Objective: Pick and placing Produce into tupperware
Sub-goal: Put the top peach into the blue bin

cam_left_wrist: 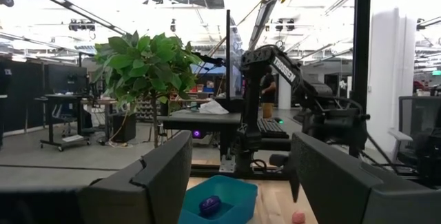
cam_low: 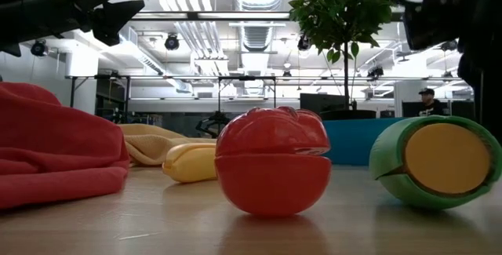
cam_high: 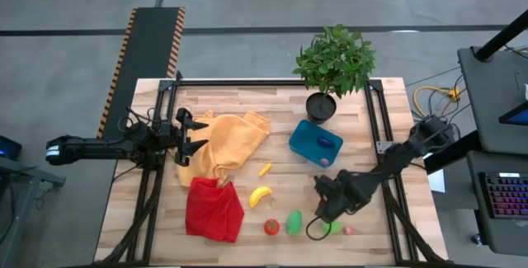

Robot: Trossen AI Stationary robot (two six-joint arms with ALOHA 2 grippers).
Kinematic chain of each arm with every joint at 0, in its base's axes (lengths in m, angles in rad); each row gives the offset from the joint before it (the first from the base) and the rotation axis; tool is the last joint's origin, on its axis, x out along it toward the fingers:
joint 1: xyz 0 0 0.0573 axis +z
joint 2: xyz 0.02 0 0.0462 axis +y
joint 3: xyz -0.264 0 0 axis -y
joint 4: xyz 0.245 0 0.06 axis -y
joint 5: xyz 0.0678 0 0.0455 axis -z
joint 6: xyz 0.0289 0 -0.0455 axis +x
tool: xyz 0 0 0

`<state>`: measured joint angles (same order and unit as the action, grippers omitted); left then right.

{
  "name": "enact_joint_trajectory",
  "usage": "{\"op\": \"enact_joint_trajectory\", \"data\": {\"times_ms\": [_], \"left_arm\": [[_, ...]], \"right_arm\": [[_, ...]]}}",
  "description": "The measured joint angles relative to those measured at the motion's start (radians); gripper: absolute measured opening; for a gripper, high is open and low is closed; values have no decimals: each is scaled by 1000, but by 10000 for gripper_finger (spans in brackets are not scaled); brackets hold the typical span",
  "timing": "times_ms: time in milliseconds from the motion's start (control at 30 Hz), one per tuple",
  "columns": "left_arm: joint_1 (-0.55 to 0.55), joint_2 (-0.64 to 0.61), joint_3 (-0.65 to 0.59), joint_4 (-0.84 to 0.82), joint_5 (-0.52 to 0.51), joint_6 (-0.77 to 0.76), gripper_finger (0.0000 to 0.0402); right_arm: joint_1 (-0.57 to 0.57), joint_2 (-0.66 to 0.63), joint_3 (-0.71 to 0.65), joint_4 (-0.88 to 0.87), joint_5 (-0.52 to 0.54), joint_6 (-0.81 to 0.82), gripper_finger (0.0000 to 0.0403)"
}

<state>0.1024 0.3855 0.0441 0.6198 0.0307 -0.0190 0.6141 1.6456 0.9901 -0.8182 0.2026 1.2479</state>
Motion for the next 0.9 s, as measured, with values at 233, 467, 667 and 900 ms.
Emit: {"op": "enact_joint_trajectory", "data": {"times_ms": [233, 467, 667, 900], "left_arm": [[0, 0, 0, 1, 0, 0, 235], [0, 0, 0, 0, 0, 0, 235], [0, 0, 0, 0, 0, 0, 235], [0, 3, 0, 0, 0, 0, 235]], "right_arm": [[-2, 38, 0, -2, 66, 8, 226], [-2, 81, -2, -2, 88, 9, 226], [-1, 105, -7, 1, 88, 9, 226], [-1, 123, -21, 31, 90, 9, 226]]}}
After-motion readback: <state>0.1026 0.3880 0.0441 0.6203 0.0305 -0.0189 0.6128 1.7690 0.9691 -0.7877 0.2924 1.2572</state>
